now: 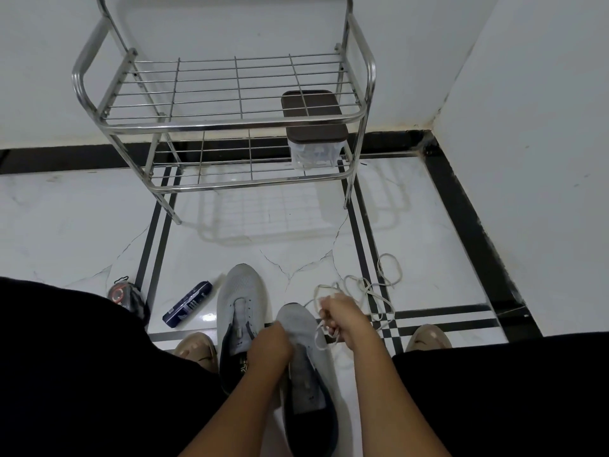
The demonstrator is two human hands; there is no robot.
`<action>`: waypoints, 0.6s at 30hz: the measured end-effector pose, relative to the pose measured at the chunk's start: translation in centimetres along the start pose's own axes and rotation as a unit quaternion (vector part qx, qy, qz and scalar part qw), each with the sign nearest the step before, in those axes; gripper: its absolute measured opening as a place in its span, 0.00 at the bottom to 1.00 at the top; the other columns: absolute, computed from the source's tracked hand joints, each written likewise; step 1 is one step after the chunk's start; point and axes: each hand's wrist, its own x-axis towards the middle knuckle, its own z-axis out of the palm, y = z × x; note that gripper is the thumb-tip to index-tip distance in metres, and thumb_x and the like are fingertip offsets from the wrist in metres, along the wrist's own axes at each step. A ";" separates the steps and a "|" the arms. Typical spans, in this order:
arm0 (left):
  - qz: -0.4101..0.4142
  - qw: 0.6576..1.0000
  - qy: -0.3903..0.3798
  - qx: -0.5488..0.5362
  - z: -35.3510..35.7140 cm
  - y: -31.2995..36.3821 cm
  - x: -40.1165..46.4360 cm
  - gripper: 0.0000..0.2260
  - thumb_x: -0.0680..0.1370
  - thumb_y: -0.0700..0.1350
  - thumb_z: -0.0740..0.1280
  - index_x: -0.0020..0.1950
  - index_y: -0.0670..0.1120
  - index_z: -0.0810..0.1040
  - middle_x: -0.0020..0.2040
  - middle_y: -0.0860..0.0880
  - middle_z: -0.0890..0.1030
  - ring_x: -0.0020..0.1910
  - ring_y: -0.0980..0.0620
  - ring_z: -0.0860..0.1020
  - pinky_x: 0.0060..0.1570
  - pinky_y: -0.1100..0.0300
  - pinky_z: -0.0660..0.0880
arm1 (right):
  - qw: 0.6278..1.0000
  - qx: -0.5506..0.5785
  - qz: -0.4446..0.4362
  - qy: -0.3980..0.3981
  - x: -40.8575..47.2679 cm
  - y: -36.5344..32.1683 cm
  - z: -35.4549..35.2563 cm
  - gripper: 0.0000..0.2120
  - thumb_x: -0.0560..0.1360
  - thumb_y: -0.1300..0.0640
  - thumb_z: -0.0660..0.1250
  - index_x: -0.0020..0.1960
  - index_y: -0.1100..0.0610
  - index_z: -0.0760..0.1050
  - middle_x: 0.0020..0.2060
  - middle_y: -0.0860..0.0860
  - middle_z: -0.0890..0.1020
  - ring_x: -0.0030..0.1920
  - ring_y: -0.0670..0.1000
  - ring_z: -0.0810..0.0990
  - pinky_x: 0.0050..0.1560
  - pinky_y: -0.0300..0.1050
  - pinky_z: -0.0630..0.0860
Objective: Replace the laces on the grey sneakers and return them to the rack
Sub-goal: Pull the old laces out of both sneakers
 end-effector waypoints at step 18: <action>0.219 0.811 -0.167 -0.516 -13.8 7.9 -5.6 0.14 0.83 0.48 0.58 0.44 0.46 0.78 0.44 0.48 0.82 0.48 0.52 0.80 0.60 0.54 0.74 | 0.909 0.239 -0.223 0.257 -5.2 -6.5 -6.3 0.09 0.82 0.58 0.56 0.47 0.54 0.74 0.47 0.52 0.83 0.47 0.49 0.83 0.42 0.42 0.76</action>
